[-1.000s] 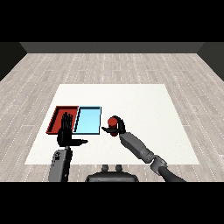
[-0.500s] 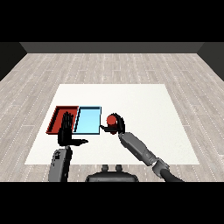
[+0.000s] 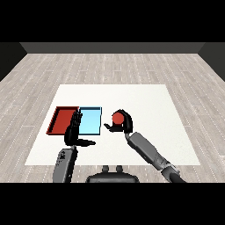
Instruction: Pick the red can and put it in the red box
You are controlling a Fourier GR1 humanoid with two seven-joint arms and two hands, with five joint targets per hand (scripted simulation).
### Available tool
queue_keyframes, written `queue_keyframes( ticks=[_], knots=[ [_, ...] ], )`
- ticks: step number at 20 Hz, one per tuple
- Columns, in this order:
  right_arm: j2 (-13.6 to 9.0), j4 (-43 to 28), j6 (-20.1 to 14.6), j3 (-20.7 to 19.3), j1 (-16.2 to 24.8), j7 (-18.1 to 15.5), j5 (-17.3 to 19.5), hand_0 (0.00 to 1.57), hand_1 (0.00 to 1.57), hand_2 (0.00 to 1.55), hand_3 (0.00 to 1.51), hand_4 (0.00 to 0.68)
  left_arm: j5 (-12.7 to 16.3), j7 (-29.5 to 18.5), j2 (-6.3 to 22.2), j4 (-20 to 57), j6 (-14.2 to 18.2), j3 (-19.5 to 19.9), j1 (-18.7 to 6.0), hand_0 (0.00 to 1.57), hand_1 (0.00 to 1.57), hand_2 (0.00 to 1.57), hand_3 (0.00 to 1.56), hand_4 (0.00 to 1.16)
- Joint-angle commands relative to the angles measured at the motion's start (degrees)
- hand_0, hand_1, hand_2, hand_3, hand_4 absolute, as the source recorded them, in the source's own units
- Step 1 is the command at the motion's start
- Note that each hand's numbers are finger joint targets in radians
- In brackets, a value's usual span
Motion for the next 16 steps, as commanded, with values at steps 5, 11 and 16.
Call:
queue_keyframes(
  ticks=[5, 11, 16],
  knots=[
    [-3.4, -6.5, 3.4, -5.1, 0.0, 5.7, 5.2, 1.48, 1.48, 1.43, 1.39, 0.636, -3.7, 8.3, -0.8, -1.4, 5.5, -8.2, -3.8, 0.0, 0.0, 0.0, 0.0, 0.0],
    [-0.4, -6.2, 9.2, -10.7, 0.5, 4.4, 7.9, 1.44, 1.44, 1.42, 1.38, 0.634, -5.5, 7.9, -0.8, 2.4, 10.1, -12.1, -6.0, 0.0, 0.0, 0.0, 0.0, 0.0],
    [2.7, -8.8, 8.7, -10.9, 3.1, 4.0, 12.0, 1.44, 1.44, 1.43, 1.4, 0.632, -3.4, 11.5, -0.8, 5.4, 14.2, -15.1, -10.5, 0.0, 0.0, 0.0, 0.0, 0.0]
  ],
)
